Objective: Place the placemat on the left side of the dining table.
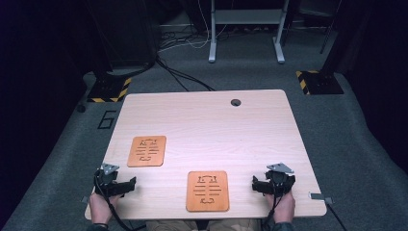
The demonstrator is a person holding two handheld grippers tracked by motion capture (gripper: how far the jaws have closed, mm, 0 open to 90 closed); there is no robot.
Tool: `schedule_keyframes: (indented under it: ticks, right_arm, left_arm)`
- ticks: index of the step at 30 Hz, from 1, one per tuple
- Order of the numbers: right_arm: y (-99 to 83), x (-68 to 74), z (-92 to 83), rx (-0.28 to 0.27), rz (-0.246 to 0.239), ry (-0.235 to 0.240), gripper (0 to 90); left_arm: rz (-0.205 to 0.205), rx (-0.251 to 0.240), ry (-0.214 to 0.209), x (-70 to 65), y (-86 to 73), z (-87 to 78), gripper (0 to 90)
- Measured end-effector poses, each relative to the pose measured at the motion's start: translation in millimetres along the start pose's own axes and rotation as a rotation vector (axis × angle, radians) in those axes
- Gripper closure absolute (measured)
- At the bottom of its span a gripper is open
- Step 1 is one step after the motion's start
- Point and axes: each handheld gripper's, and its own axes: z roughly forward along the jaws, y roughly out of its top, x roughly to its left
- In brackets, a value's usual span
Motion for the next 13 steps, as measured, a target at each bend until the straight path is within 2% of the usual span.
schedule_keyframes:
  ticks: [2,7,13]
  right_arm:
    - [0.0,0.0,0.0,0.000,0.000,0.000,0.0]
    - [0.0,0.0,0.0,0.000,0.000,0.000,0.0]
    - [0.1,0.0,0.1,0.000,0.000,0.000,0.0]
  left_arm:
    - [-0.006,-0.003,0.006,1.1,-6.9,3.9,6.0]
    - [-0.051,-0.059,-0.021,5.9,-15.3,8.5,3.1]
    - [-0.047,-0.047,-0.024,7.3,-13.7,10.0,0.6]
